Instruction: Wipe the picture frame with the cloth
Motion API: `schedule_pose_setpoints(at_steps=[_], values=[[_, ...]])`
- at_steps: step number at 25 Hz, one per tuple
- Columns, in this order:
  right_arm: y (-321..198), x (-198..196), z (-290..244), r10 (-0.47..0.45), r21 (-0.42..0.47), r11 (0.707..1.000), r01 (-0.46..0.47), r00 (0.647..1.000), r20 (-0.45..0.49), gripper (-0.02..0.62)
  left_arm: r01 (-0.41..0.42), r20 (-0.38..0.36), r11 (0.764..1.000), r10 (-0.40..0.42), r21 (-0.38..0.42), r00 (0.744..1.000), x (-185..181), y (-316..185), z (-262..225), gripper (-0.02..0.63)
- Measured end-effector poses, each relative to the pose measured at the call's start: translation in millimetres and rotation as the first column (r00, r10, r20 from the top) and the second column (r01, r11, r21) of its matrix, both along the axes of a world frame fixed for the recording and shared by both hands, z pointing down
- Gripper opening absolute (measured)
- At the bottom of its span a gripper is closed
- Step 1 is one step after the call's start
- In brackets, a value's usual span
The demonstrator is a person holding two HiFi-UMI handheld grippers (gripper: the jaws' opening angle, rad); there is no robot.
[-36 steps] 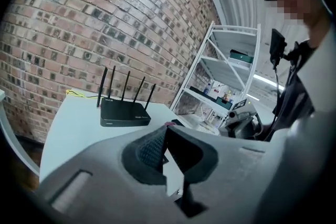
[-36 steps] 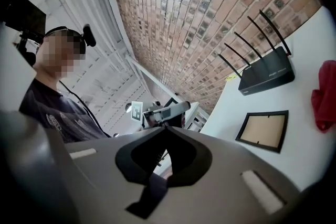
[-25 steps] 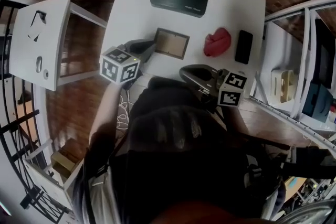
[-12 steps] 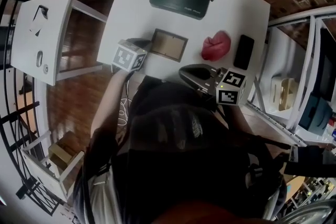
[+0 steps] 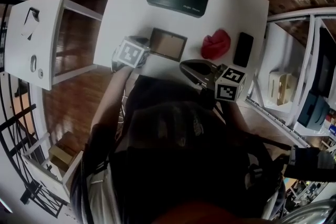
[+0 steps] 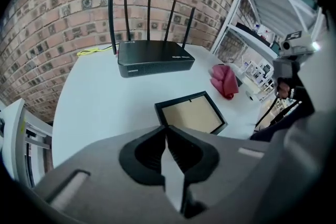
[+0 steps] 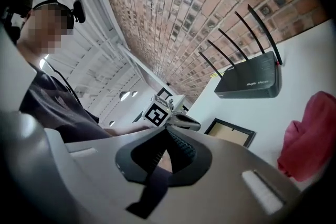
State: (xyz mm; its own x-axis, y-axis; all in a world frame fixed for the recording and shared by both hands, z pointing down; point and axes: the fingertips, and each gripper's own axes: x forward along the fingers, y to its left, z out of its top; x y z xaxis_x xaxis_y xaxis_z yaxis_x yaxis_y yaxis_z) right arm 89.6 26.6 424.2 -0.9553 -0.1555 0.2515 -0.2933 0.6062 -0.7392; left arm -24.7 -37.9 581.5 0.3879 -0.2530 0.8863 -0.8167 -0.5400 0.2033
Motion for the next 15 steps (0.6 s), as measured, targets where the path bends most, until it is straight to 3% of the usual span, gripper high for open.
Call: schedule_pose_setpoints(at_steps=[1,4,15], values=[[-1.6,-0.3,4.7,0.008,-0.004,1.000,-0.008,1.000,-0.012,0.000,-0.010,-0.008,1.000,0.010,-0.015,1.000,2.5,1.3,0.6,0.011],[0.6,0.8,17.9,0.018,-0.015,1.000,-0.019,0.999,-0.044,0.000,-0.043,-0.030,0.996,0.041,-0.079,0.999,10.2,10.4,11.9,0.166],[0.6,10.5,28.3,0.030,-0.033,0.999,-0.033,0.997,-0.076,0.000,-0.033,-0.017,0.997,0.032,-0.072,0.999,11.6,-6.3,22.7,0.165]])
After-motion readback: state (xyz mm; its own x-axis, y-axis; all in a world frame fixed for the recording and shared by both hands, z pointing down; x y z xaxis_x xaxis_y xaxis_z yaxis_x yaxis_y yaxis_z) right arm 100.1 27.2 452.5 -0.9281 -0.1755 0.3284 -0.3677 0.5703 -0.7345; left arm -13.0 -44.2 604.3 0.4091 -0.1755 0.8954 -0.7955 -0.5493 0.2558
